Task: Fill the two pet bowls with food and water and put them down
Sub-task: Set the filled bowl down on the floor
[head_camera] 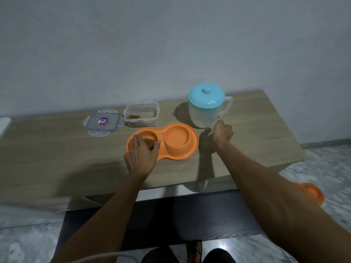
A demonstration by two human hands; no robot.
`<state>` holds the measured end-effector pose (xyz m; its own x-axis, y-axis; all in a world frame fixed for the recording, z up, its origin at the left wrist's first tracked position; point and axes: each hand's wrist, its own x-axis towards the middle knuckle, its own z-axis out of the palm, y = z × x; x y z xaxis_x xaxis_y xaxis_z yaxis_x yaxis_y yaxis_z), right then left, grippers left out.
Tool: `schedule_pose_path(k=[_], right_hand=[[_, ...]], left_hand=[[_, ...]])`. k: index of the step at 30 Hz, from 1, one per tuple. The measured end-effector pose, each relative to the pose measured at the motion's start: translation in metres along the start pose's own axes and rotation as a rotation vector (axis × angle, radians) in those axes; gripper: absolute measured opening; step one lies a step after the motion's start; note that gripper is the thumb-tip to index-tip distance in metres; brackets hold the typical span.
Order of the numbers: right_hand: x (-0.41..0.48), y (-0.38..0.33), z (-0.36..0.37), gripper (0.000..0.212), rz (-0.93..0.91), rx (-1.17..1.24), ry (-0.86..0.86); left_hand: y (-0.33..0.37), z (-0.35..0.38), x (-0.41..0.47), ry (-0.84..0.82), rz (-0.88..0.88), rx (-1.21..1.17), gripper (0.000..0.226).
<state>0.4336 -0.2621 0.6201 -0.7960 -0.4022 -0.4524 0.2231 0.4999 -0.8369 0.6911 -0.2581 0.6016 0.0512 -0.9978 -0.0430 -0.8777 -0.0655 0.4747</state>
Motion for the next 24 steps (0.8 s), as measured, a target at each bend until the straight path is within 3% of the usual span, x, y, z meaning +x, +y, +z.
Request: schedule_pose_path(k=[5,11,19,24], right_hand=[[-0.038,0.027,0.025,0.065,-0.094,-0.297,-0.160],[-0.064,0.037,0.044,0.066,-0.084,-0.464,-0.125],[-0.072,0.048,0.029,0.061,-0.058,-0.400,-0.042],[-0.080,0.056,-0.017,0.051,-0.057,-0.309,0.030]], left_hand=[[-0.026,-0.008,0.013,-0.058,-0.327,-0.156,0.087],[-0.044,-0.014,0.031,-0.106,-0.336,-0.161,0.074],[-0.063,-0.002,0.047,-0.225,-0.534,-0.458,0.066],[-0.041,0.001,0.020,-0.298,-0.505,-0.512,0.075]])
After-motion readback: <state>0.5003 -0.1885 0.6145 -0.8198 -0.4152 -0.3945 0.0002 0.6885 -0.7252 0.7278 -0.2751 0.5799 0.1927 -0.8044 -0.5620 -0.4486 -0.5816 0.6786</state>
